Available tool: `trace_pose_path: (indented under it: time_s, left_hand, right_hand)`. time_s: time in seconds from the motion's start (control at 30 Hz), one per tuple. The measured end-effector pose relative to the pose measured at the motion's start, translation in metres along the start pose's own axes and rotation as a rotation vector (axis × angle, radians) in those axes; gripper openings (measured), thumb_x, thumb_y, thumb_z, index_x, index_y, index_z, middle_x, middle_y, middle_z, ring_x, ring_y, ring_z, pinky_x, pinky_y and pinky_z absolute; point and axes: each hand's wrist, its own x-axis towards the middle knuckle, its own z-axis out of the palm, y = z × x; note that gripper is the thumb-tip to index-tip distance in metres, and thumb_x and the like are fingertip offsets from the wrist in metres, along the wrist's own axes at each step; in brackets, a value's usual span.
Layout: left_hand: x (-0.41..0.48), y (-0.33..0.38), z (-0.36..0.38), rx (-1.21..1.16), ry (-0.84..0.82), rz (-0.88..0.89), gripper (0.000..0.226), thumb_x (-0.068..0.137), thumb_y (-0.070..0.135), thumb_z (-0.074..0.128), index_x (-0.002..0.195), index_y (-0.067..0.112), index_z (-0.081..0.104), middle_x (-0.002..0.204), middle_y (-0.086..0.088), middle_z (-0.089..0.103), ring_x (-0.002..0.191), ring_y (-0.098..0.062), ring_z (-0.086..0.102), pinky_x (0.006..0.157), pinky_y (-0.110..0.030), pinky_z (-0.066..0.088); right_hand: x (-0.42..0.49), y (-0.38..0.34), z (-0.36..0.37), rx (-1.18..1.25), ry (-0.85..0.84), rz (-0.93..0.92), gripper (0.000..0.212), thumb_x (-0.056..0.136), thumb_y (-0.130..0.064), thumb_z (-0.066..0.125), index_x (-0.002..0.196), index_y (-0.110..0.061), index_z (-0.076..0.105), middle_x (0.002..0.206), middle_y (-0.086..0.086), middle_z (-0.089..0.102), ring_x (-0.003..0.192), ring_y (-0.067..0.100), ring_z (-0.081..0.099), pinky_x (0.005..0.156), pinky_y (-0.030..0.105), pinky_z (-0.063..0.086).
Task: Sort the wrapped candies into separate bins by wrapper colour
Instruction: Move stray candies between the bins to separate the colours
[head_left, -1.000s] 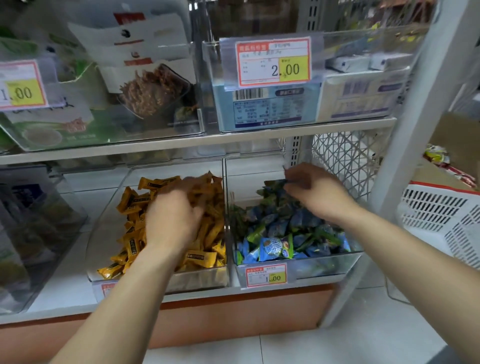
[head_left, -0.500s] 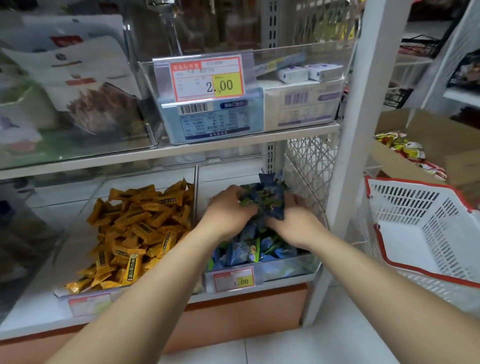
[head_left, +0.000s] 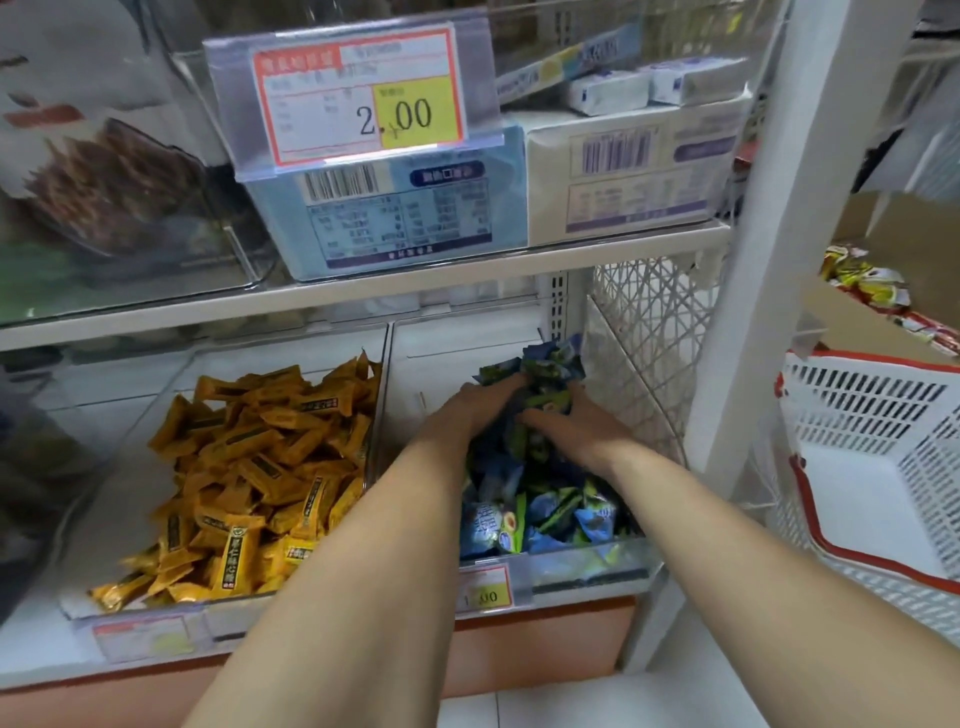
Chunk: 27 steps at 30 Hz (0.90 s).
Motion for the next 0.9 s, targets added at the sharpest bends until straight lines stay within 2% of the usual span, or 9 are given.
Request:
trace_pose_path:
  time_s: [0.1,0.13,0.27,0.43,0.53,0.6,0.7,0.8,0.9]
  left_hand:
    - [0.001,0.005,-0.004,-0.099,-0.124,0.048,0.05,0.085,0.07,0.056,0.107,0.026,0.061,0.1,0.005,0.066,0.075,-0.007,0.064,0.054,-0.013,0.048]
    - [0.003,0.006,-0.005,-0.103,-0.169,0.069,0.042,0.087,0.066,0.055,0.101,0.027,0.063,0.1,0.004,0.068,0.073,-0.006,0.065,0.053,-0.013,0.048]
    - [-0.002,0.008,-0.009,-0.221,-0.219,0.137,0.029,0.096,0.045,0.054,0.105,0.02,0.067,0.106,-0.01,0.072,0.094,-0.022,0.069,0.088,-0.031,0.054]
    - [-0.021,0.014,-0.016,-0.351,-0.172,0.2,0.025,0.102,0.023,0.047,0.083,0.02,0.063,0.087,0.001,0.067,0.072,-0.007,0.067,0.068,-0.021,0.052]
    - [-0.034,0.016,-0.023,-0.377,-0.161,0.231,0.023,0.102,0.022,0.047,0.088,0.017,0.064,0.081,0.001,0.071,0.064,0.0,0.069,0.057,-0.012,0.05]
    - [-0.041,0.013,-0.03,-0.44,-0.177,0.209,0.021,0.097,0.03,0.057,0.095,0.014,0.07,0.085,-0.005,0.077,0.078,-0.014,0.072,0.065,-0.019,0.056]
    - [-0.054,0.014,-0.04,-0.654,-0.179,0.156,0.023,0.085,0.034,0.071,0.094,0.013,0.078,0.105,-0.015,0.074,0.093,-0.028,0.071,0.086,-0.038,0.058]
    - [-0.058,0.015,-0.05,-0.624,-0.108,0.188,0.015,0.087,0.029,0.072,0.091,0.016,0.077,0.102,-0.011,0.075,0.081,-0.024,0.073,0.069,-0.034,0.06]
    - [-0.063,0.01,-0.055,-0.531,-0.072,0.166,0.011,0.085,0.026,0.074,0.094,0.021,0.07,0.1,-0.007,0.071,0.081,-0.024,0.07,0.065,-0.032,0.058]
  right_hand:
    - [0.005,0.0,-0.001,0.078,-0.023,-0.024,0.057,0.077,-0.047,0.066,0.13,-0.028,0.057,0.122,0.002,0.066,0.107,0.022,0.063,0.101,0.039,0.048]
    - [0.006,0.0,-0.001,0.098,-0.028,-0.021,0.053,0.076,-0.047,0.065,0.125,-0.028,0.061,0.119,0.002,0.068,0.106,0.023,0.064,0.101,0.04,0.048]
    - [0.006,-0.004,0.0,0.262,-0.003,0.021,0.045,0.066,-0.051,0.069,0.104,-0.027,0.072,0.106,0.002,0.074,0.099,0.026,0.068,0.095,0.042,0.052]
    - [0.004,-0.008,0.003,0.551,-0.016,0.046,0.032,0.075,-0.038,0.073,0.1,-0.019,0.077,0.097,0.006,0.077,0.085,0.022,0.075,0.071,0.029,0.058]
    - [0.0,-0.017,0.003,0.667,-0.035,0.081,0.059,0.066,-0.049,0.075,0.114,-0.015,0.073,0.106,0.012,0.075,0.097,0.032,0.072,0.094,0.047,0.055]
    - [-0.001,-0.023,0.001,0.73,-0.05,0.078,0.067,0.067,-0.056,0.074,0.121,-0.015,0.07,0.112,0.013,0.073,0.105,0.034,0.069,0.101,0.05,0.05]
    - [-0.002,-0.032,-0.003,0.792,-0.057,0.067,0.068,0.076,-0.062,0.07,0.13,-0.019,0.065,0.125,0.009,0.068,0.115,0.029,0.064,0.107,0.045,0.045]
    - [-0.007,-0.044,-0.007,0.656,-0.061,0.03,0.06,0.091,-0.059,0.055,0.142,-0.026,0.053,0.144,0.003,0.054,0.128,0.024,0.053,0.114,0.042,0.037]
    - [-0.012,-0.052,-0.014,0.439,0.027,0.04,0.052,0.098,-0.048,0.049,0.139,-0.015,0.054,0.139,0.008,0.054,0.12,0.026,0.053,0.108,0.038,0.04]
